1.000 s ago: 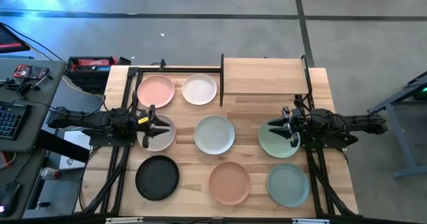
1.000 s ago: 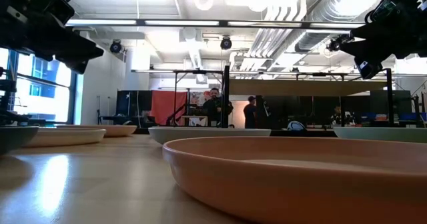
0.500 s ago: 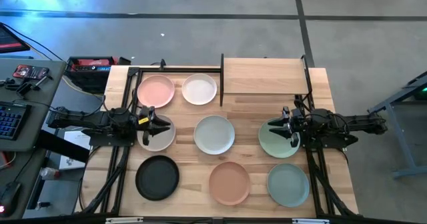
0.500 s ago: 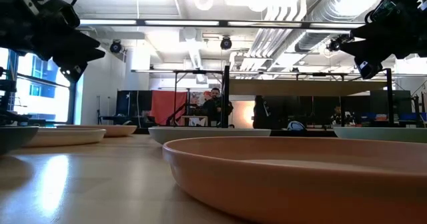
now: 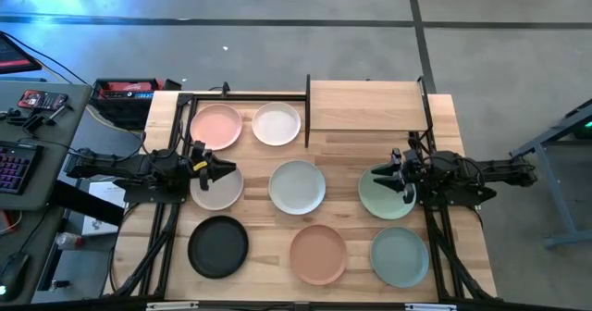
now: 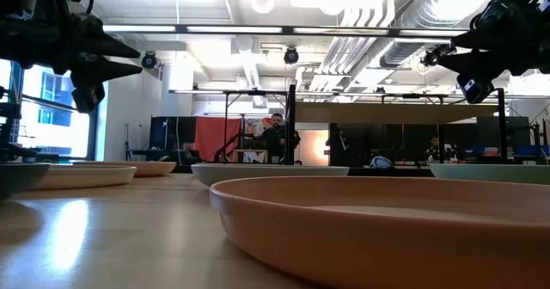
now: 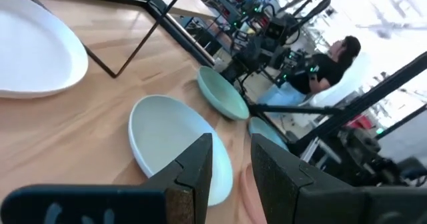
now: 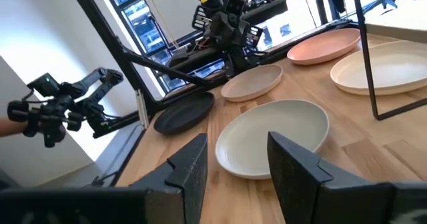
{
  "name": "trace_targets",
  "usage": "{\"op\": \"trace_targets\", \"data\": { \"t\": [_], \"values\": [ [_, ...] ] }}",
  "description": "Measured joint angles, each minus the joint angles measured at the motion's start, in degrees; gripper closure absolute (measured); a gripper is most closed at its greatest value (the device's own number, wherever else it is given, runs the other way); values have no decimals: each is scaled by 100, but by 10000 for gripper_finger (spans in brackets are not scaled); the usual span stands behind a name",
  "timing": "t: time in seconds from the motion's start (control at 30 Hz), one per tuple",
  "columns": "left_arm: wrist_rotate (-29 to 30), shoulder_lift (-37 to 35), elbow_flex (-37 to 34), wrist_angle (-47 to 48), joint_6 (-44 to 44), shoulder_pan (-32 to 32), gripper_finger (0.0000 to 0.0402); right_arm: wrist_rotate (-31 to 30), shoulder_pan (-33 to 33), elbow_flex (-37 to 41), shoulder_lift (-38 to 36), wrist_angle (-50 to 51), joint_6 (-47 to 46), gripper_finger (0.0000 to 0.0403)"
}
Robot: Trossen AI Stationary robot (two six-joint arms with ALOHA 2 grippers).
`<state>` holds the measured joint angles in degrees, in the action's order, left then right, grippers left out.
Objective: Place and stack plates onto a shelf
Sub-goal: Put the green plate on the shelf
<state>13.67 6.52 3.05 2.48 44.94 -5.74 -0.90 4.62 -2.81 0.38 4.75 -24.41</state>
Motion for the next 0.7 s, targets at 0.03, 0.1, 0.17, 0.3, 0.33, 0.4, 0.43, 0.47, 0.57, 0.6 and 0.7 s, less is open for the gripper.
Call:
{"op": "trace_targets", "data": {
  "t": [0.03, 0.1, 0.17, 0.3, 0.33, 0.4, 0.43, 0.47, 0.57, 0.6, 0.7],
  "values": [
    [0, 2, 0, 2, 57, 0, 310, -1, -1, 0, 2, -33, -44, 265],
    [2, 0, 0, -4, 90, 0, 310, -1, -1, 0, 2, -104, -145, 265],
    [55, 0, 0, -7, 4, 4, 310, 0, 0, 0, 2, -155, -275, 265],
    [164, 0, 0, -7, -76, 4, 310, 1, -1, 0, 2, -146, -404, 265],
    [212, 0, 0, -7, -6, 4, 310, -4, -1, 0, 2, -141, -386, 265],
    [283, 0, 0, -16, 133, 4, 310, -91, -6, 0, 2, -177, -396, 265],
    [320, 2, 0, -45, 147, 4, 310, -201, -6, 0, 2, -224, -411, 265],
    [365, 1, 0, -96, 145, 4, 310, -319, -6, 0, 2, -288, -411, 265],
    [697, 2, 0, -314, 134, 13, 310, -653, -6, 0, 2, -675, -403, 265],
    [853, 0, 0, -416, 134, 15, 310, -772, -6, 0, 2, -850, -360, 265],
    [1111, 1, 0, -865, -54, 15, 310, -1027, -6, 0, 2, -1507, -26, 265]
  ]
}}
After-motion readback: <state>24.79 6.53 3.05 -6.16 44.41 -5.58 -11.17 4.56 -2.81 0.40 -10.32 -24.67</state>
